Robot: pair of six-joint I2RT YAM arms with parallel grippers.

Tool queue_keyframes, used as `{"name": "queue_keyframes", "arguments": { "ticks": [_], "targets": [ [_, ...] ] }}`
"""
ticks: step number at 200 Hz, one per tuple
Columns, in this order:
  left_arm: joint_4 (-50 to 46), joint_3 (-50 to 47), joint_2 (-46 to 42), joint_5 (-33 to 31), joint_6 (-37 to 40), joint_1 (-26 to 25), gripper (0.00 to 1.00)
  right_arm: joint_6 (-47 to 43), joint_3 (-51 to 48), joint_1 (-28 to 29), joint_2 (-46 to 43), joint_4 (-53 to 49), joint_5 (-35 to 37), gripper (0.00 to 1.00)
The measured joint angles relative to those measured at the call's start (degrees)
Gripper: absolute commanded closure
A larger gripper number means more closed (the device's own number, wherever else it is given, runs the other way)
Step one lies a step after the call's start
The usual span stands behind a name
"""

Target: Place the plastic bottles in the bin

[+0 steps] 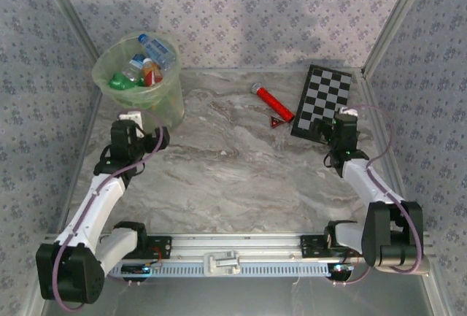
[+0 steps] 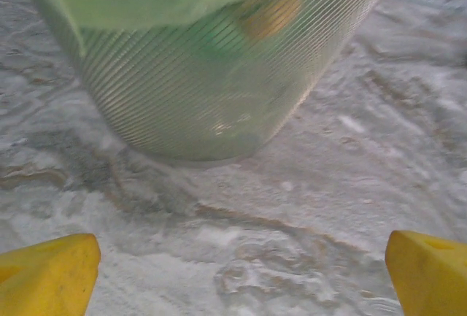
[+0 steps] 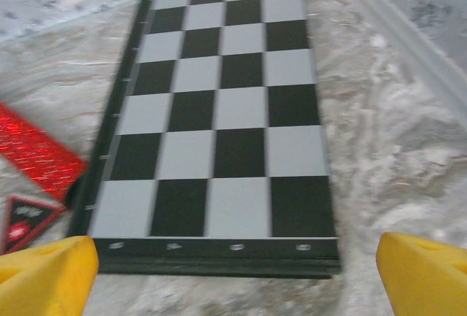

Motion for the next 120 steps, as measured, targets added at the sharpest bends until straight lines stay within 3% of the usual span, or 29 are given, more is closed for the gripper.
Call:
{"name": "queue_keyframes", "arguments": {
  "ticks": [54, 120],
  "targets": [
    [14.62, -7.8, 6.08, -12.02, 5.75, -1.97, 0.0, -4.66, -3.89, -1.46, 7.72, 11.06, 2.73, 0.0],
    [35.26, -15.54, 15.61, -19.37, 12.98, -2.34, 0.0, -11.76, -5.88, 0.13, 15.82, 23.61, 2.43, 0.0]
  ]
}}
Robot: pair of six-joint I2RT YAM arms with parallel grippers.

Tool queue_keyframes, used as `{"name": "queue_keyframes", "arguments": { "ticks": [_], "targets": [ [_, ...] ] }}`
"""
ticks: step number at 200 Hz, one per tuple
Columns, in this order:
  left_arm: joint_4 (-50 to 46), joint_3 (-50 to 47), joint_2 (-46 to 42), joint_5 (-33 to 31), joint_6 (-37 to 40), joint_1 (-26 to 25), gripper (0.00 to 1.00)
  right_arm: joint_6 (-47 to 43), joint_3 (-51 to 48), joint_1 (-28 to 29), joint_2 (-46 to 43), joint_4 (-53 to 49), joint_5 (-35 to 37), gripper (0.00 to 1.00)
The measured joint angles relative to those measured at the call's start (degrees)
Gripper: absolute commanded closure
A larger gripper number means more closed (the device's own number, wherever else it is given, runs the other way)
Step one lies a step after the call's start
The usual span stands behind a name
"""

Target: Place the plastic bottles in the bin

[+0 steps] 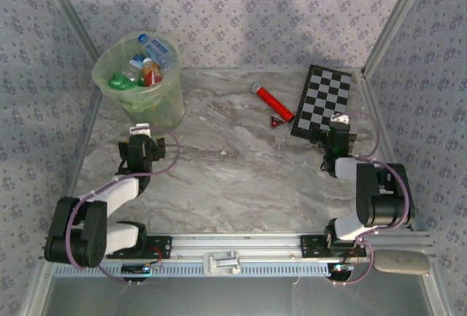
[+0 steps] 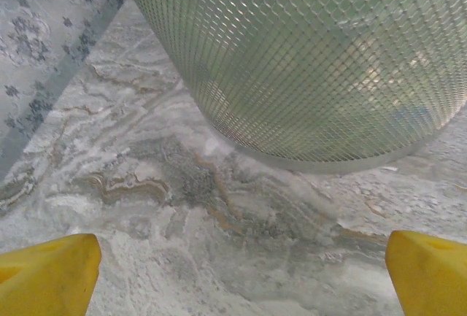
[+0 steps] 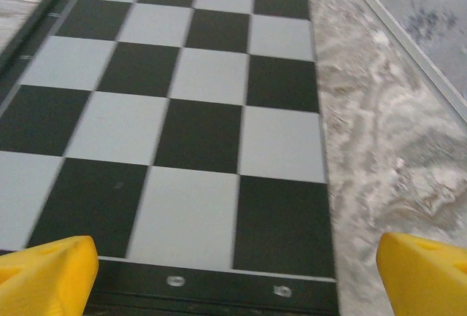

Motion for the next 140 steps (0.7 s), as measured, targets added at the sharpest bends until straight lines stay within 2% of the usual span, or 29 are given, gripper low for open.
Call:
{"name": "queue_keyframes", "arguments": {
  "ticks": [36, 88, 120, 140],
  "targets": [
    [11.3, -2.64, 3.76, -1.16, 2.38, -0.02, 0.0, -1.31, -6.8, 0.33, 1.09, 12.28, -0.17, 0.0],
    [24.11, -3.43, 12.52, 2.75, 5.14, 0.68, 0.0, -1.53, -7.91, 0.74, 1.75, 16.09, 1.31, 0.0],
    [31.32, -4.85, 15.89, 6.67, 4.55, 4.35, 0.0, -1.62, -7.91, 0.74, 1.75, 16.7, 1.46, 0.0],
    [29.62, -4.52, 17.25, 8.52, 3.85, 5.33, 0.0, -1.62, -7.91, 0.74, 1.75, 16.92, 1.53, 0.0]
  ]
}}
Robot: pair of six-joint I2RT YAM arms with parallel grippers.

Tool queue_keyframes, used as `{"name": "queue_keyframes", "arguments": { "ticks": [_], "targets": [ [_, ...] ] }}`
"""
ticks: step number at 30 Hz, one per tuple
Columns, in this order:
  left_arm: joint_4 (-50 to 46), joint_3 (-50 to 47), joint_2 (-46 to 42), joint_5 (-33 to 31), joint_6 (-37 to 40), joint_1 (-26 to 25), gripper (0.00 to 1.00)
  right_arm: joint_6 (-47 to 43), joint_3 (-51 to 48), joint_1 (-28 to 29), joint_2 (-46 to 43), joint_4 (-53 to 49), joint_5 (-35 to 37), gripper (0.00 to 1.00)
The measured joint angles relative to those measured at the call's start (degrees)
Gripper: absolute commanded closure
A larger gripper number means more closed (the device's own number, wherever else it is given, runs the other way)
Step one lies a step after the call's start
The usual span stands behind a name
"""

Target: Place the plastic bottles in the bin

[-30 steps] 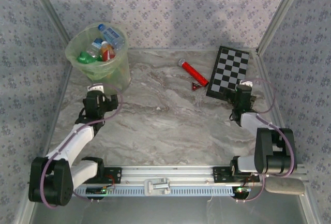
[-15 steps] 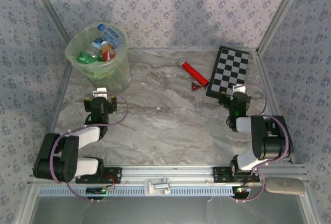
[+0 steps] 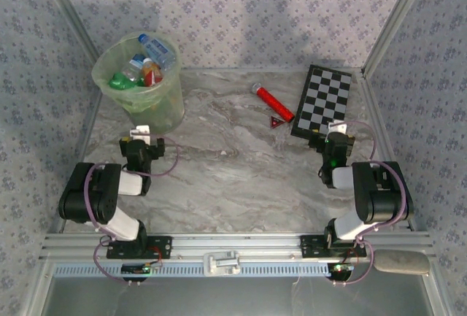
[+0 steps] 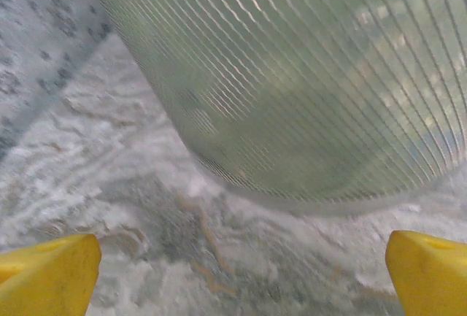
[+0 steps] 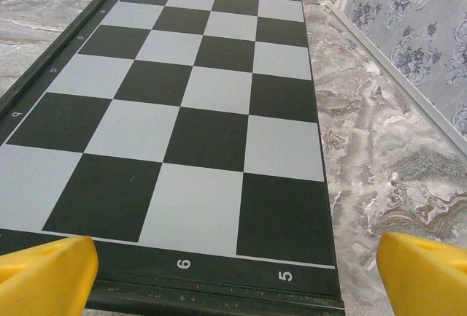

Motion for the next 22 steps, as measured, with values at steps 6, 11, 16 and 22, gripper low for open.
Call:
{"name": "queue_keyframes", "arguments": {
  "ticks": [6, 11, 16, 22],
  "targets": [
    [-4.13, 4.9, 0.11, 3.56, -1.73, 2.36, 0.0, -0.17, -0.02, 0.0, 0.0, 0.26, 0.04, 0.0],
    [-5.51, 5.35, 0.11, 4.55, -2.32, 2.71, 0.0, -0.17, 0.0, 0.0, 0.0, 0.39, 0.02, 0.0],
    [-6.51, 5.35, 0.11, 5.03, -2.6, 2.71, 0.0, -0.17, -0.02, 0.0, 0.0, 0.42, 0.02, 0.0],
    [-6.69, 5.35, 0.11, 5.22, -2.69, 2.71, 0.0, -0.2, 0.0, 0.0, 0.0, 0.42, 0.02, 0.0]
  ]
}}
